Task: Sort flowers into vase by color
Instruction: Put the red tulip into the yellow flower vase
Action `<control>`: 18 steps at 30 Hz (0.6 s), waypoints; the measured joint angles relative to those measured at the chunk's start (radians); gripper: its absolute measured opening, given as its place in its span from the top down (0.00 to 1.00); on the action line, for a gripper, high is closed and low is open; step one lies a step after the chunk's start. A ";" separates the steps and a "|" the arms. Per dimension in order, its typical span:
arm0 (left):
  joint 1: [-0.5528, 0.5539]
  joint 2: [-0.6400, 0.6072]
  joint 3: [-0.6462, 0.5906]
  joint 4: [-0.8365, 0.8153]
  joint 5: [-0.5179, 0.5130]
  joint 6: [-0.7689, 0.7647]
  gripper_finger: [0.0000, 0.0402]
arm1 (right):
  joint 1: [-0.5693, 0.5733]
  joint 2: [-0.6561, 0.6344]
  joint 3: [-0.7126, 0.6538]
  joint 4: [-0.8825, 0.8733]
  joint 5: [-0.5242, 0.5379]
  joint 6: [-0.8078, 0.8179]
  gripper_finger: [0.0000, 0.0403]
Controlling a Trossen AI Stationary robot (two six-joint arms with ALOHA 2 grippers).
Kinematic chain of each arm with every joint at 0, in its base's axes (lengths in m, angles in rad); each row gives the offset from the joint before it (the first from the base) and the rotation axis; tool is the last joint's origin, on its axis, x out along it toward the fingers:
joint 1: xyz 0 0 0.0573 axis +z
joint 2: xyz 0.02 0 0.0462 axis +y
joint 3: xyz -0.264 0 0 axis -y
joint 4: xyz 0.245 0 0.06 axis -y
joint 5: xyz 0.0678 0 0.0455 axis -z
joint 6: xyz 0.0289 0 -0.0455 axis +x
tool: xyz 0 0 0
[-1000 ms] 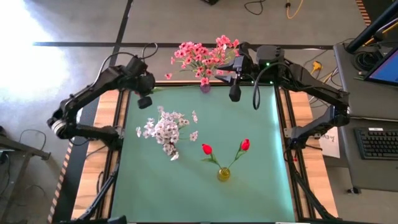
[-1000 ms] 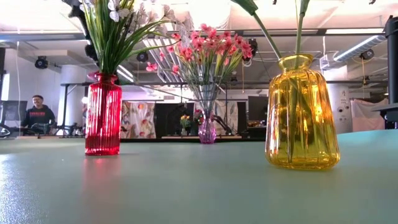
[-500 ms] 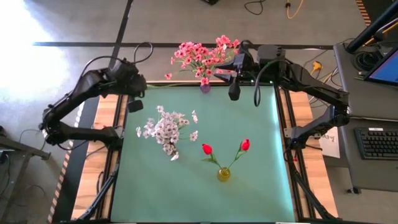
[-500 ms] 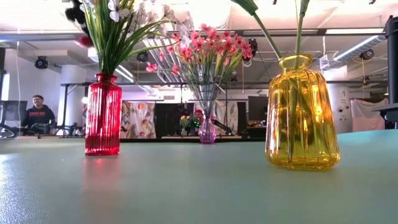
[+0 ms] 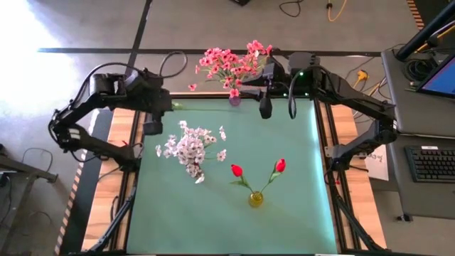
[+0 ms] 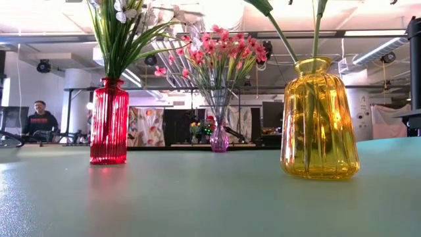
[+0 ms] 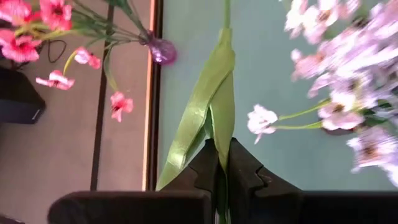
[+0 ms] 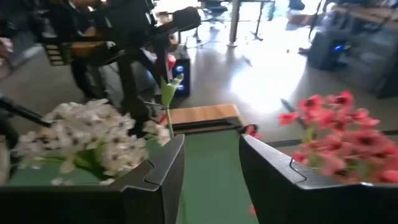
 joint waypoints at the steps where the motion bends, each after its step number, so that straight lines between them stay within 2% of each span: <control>1: -0.026 0.021 0.034 -0.023 -0.011 -0.019 1.00 | 0.001 0.001 0.000 -0.002 -0.013 0.017 0.64; 7: -0.172 0.157 0.226 -0.106 -0.098 -0.043 1.00 | 0.005 0.010 0.000 -0.009 -0.110 0.075 0.56; 13: -0.270 0.263 0.413 -0.103 -0.097 -0.048 1.00 | 0.026 0.024 0.000 -0.054 -0.195 0.130 0.42; 18: -0.316 0.352 0.506 -0.098 -0.096 -0.046 1.00 | 0.047 0.033 0.000 -0.064 -0.200 0.175 0.34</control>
